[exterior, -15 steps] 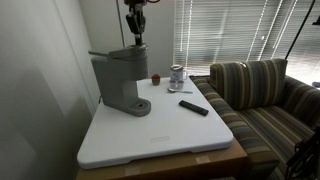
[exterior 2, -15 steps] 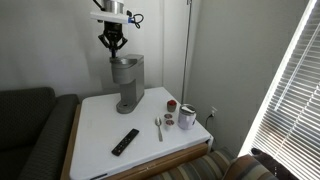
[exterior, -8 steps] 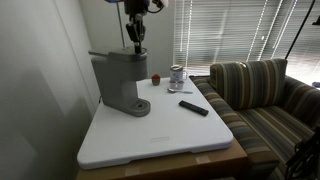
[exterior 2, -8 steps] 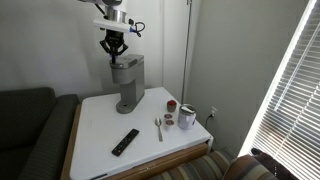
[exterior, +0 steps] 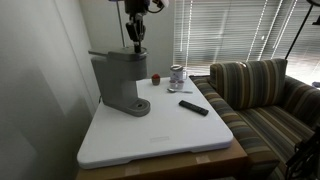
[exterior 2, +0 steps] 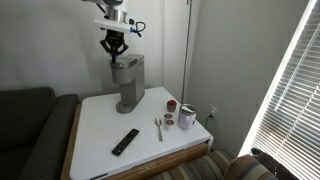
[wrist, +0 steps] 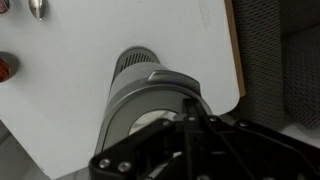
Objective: Push the lid of the coffee machine downwards
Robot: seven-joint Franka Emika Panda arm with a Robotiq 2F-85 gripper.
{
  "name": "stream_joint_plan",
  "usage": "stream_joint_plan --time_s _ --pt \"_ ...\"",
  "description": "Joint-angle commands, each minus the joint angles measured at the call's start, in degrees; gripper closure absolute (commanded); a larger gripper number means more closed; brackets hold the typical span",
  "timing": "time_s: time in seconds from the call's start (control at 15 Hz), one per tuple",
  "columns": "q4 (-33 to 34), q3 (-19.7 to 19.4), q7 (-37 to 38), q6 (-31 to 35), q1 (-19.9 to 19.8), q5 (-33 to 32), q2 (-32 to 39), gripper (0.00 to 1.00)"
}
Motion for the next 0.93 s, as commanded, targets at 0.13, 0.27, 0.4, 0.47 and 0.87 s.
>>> stream_joint_plan --time_s 0.13,0.27,0.4,0.47,0.87 --pt "0.44 -0.44 1.9 1.82 0.33 -0.33 1.5 1.0" --pt "0.74 -0.56 2.71 1.68 0.39 -0.47 1.35 1.0" --pt "0.92 -0.71 3.51 1.5 0.49 -0.61 1.21 1.0" --pt "0.97 -0.78 3.91 1.33 0.54 -0.65 1.13 1.0" --pt "0.5 -1.54 4.24 2.19 0.93 -0.94 -0.15 1.0"
